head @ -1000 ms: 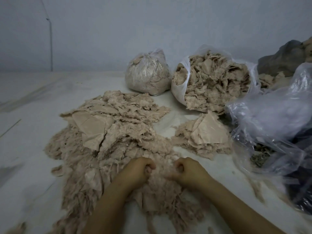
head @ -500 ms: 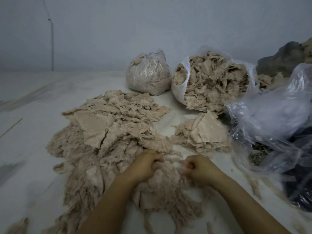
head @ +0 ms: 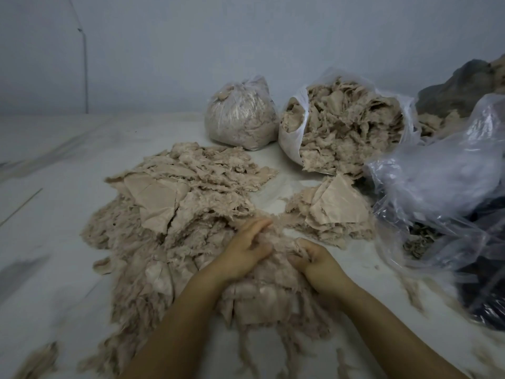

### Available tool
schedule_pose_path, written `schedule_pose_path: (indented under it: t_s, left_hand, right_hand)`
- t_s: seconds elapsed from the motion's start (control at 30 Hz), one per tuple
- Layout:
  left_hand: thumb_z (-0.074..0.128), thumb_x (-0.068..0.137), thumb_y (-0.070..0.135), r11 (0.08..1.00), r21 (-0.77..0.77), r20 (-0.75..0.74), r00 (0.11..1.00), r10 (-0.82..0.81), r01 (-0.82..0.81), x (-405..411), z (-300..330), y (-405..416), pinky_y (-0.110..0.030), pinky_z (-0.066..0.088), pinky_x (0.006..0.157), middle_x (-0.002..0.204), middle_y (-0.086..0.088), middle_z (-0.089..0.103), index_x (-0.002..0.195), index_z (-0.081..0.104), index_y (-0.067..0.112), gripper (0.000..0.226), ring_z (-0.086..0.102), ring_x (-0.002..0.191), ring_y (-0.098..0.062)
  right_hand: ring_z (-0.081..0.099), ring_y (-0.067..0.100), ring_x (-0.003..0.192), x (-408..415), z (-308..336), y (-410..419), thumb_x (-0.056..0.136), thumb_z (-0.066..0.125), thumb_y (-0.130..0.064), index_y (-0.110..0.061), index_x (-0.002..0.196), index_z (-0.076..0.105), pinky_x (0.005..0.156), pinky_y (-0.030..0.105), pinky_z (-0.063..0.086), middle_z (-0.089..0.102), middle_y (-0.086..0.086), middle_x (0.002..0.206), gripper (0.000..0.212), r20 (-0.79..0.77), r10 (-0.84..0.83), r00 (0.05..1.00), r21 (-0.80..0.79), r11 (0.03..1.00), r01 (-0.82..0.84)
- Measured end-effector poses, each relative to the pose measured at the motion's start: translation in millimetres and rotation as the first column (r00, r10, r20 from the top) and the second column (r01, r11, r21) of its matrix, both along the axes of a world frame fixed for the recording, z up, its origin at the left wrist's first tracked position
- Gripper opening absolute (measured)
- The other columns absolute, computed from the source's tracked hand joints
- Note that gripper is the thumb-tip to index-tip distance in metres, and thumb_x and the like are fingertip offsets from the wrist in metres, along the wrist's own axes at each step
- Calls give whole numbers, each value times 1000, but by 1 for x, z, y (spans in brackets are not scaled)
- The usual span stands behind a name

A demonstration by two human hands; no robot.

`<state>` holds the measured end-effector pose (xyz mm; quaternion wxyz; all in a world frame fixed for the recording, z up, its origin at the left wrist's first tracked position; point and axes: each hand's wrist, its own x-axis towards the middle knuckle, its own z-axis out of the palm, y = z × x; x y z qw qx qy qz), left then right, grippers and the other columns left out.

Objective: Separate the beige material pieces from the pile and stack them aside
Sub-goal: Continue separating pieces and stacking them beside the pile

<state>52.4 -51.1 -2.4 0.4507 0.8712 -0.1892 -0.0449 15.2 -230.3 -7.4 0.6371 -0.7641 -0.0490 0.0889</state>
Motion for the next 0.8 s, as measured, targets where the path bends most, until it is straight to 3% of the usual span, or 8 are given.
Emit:
schedule_pose_path:
  t_s: [0.1, 0.23, 0.4, 0.5, 0.6, 0.67, 0.73, 0.8]
  left_hand:
    - [59, 92, 16, 997, -10, -29, 996, -79, 79, 0, 2, -8, -12, 41, 76, 91, 18, 55, 97, 62, 26, 11, 51, 84, 4]
    - [52, 96, 16, 987, -145, -10, 997, 73, -74, 4, 1, 3, -13, 30, 51, 49, 18, 44, 65, 51, 24, 32, 39, 48, 5]
    - [51, 97, 16, 971, -195, -74, 990, 124, -136, 5, 2, -2, -17, 30, 47, 52, 13, 39, 65, 52, 21, 32, 34, 47, -2]
    - [51, 96, 15, 970, -201, -113, 987, 112, -133, 5, 6, -10, -22, 33, 52, 57, 4, 42, 65, 53, 18, 32, 36, 51, -7]
    - [51, 97, 17, 972, -210, -88, 992, 92, -109, 1, 11, -12, -20, 34, 54, 59, 8, 43, 68, 51, 18, 29, 38, 49, 2]
    - [58, 92, 30, 985, -171, -100, 995, 9, -26, -5, 11, -5, -14, 41, 63, 77, 17, 53, 90, 57, 25, 6, 50, 63, 9]
    - [70, 82, 38, 998, 28, -61, 997, -48, 50, -8, 7, 7, -6, 41, 78, 101, 29, 52, 112, 56, 33, 34, 51, 89, 15]
    - [68, 86, 29, 993, 116, 62, 998, -33, 25, -5, 2, 14, -21, 44, 77, 91, 19, 57, 95, 62, 27, 11, 52, 81, 7]
  right_hand:
    - [65, 10, 70, -1, 2, -2, 95, 56, -9, -4, 94, 63, 63, 22, 52, 70, -1, 81, 9, 11, -45, 999, -8, 999, 45]
    - [48, 18, 64, 3, -1, -23, 88, 67, -20, 8, 84, 60, 64, 30, 40, 53, 7, 68, 30, 34, -101, 994, -185, 977, 106]
    - [45, 3, 99, -1, 7, -22, 65, 77, -55, -39, 94, 55, 85, 22, 39, 51, -16, 104, 40, 332, -2, 943, -474, 864, 169]
    - [39, 11, 109, -7, 1, 1, 63, 81, -48, -31, 110, 61, 96, 28, 29, 48, -10, 113, 54, 478, 239, 845, -615, 778, 128]
    - [51, 22, 94, -2, -11, 12, 78, 71, -16, -13, 91, 70, 87, 35, 38, 60, 2, 96, 14, 675, 167, 718, -515, 804, 297]
    - [54, 14, 85, 2, -10, 11, 91, 59, -14, -13, 83, 66, 80, 23, 39, 61, 0, 86, 11, 636, -1, 771, -372, 876, 308]
    - [52, 2, 71, 4, -9, 8, 97, 52, -17, -19, 83, 56, 66, 12, 38, 57, -5, 77, 15, 427, -153, 891, -224, 937, 268]
    - [48, 0, 62, 4, -10, 7, 98, 48, -17, -21, 84, 50, 57, 13, 36, 52, -5, 71, 14, 305, -228, 925, -156, 946, 285]
